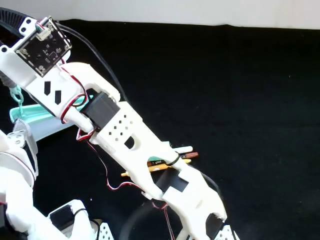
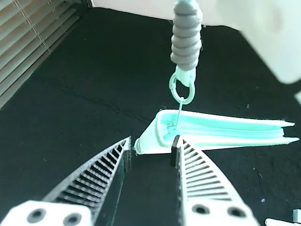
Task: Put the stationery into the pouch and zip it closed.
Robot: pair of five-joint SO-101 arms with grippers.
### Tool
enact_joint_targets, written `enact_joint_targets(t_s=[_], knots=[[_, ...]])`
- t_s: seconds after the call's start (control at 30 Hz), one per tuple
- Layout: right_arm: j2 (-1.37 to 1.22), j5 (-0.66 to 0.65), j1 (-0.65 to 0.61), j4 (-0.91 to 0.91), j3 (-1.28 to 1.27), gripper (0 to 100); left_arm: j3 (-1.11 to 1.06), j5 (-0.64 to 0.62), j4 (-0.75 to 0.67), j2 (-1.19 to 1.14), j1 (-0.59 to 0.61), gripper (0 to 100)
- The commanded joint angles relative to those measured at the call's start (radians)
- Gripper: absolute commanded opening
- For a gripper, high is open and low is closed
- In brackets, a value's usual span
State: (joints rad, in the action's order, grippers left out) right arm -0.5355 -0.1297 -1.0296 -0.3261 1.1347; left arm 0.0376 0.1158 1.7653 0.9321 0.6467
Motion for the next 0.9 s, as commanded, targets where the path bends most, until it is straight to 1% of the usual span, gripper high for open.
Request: enact_joint_targets(t_s=[0.0,0.13,0.27,0.3,0.37,0.43,0.5,0.63,0.77,0.87], knots=[[0.012,0.011,0.008,0.016,0.007,0.6,-0.012,0.009,0.002,-0.077,0.007,17],[0.012,0.011,0.012,0.015,0.007,0.6,0.01,0.011,-0.014,-0.191,0.01,17],[0.012,0.011,0.013,0.015,0.007,0.6,0.022,0.011,-0.015,-0.234,0.008,16],[0.012,0.011,0.013,0.015,0.007,0.6,0.021,0.011,-0.009,-0.234,0.008,14],[0.012,0.011,0.013,0.015,0.007,0.6,0.019,0.017,-0.003,-0.236,0.008,7],[0.012,0.011,0.013,0.015,0.005,0.6,0.021,0.064,-0.002,-0.236,0.007,0],[0.012,0.011,0.013,0.015,0.005,0.6,0.021,0.084,0.003,-0.234,0.007,1],[0.012,0.011,0.013,0.013,0.005,0.6,0.03,0.083,0.003,-0.232,0.007,1],[0.012,0.014,0.042,-0.102,0.005,0.6,0.044,0.083,0.003,-0.232,0.013,1],[0.013,0.015,0.084,-0.254,0.005,0.6,0.111,0.046,-0.003,-0.232,0.013,1]])
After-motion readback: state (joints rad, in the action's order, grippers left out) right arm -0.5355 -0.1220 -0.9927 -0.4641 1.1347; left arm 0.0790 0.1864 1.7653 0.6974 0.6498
